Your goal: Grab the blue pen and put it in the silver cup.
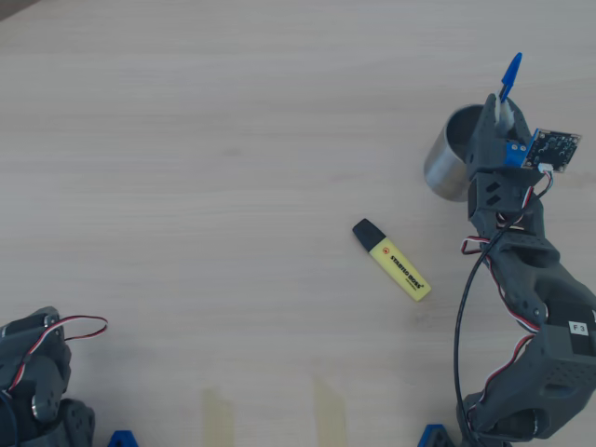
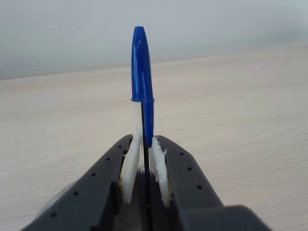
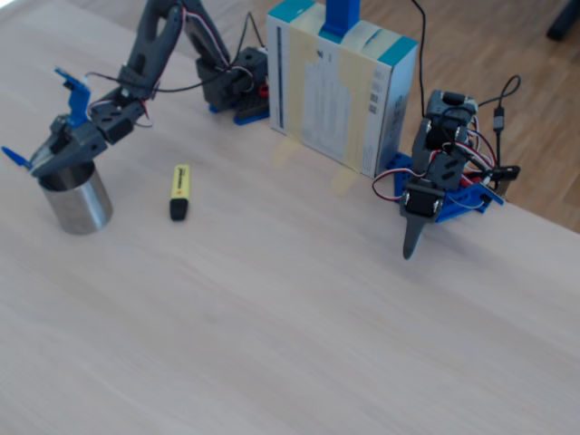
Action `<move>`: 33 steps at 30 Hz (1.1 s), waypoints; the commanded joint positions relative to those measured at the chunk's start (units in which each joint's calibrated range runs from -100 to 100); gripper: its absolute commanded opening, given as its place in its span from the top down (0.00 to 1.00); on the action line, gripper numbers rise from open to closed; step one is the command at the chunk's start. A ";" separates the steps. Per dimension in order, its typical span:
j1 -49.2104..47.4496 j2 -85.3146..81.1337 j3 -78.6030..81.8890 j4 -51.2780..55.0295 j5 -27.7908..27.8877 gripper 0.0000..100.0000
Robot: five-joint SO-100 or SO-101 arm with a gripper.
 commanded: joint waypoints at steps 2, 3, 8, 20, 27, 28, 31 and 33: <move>0.01 -0.84 -1.08 0.51 0.03 0.89; 0.01 -0.84 -1.08 0.43 0.03 0.88; -0.95 -0.93 -1.08 0.77 -0.23 0.80; -2.96 -10.74 1.09 11.49 -0.33 0.68; -4.35 -16.72 0.91 20.50 -0.13 0.65; -4.44 -17.05 0.91 20.59 -0.18 0.65; -4.53 -17.97 1.18 20.67 -0.18 0.65; -4.53 -18.05 1.18 20.76 -0.18 0.65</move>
